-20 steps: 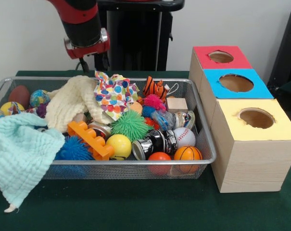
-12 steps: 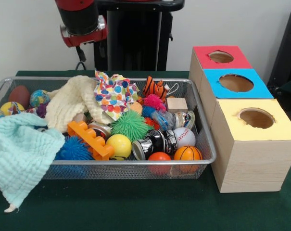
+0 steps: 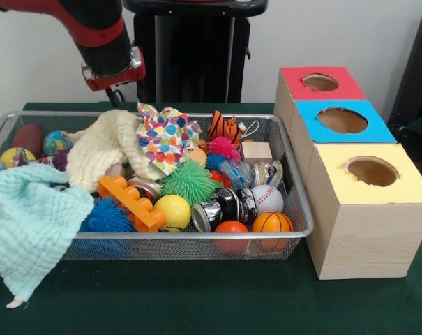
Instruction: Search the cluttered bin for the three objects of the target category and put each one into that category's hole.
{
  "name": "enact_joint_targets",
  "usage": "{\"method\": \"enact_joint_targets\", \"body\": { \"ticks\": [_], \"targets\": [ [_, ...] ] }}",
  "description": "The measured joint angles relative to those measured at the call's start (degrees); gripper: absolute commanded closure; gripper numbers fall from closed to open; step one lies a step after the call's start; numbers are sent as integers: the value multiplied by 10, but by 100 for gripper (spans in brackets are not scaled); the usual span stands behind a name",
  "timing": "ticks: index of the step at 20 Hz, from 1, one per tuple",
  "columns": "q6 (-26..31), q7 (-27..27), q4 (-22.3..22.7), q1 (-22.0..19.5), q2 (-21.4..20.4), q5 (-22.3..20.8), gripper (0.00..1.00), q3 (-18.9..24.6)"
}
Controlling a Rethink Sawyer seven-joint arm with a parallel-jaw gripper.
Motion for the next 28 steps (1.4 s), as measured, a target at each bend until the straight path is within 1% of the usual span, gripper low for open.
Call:
{"method": "enact_joint_targets", "body": {
  "ticks": [3, 9, 16, 22, 28],
  "targets": [
    [-21, 0, 4, -16, 18, 0, 0, -1],
    [-60, 0, 20, -38, 41, 0, 0, -6],
    [-91, 0, 53, -49, 46, 1, 0, -14],
    [-124, 0, 95, -59, 48, 1, 0, -23],
    [-164, 0, 103, -59, 76, -5, 0, -29]
  ]
}}
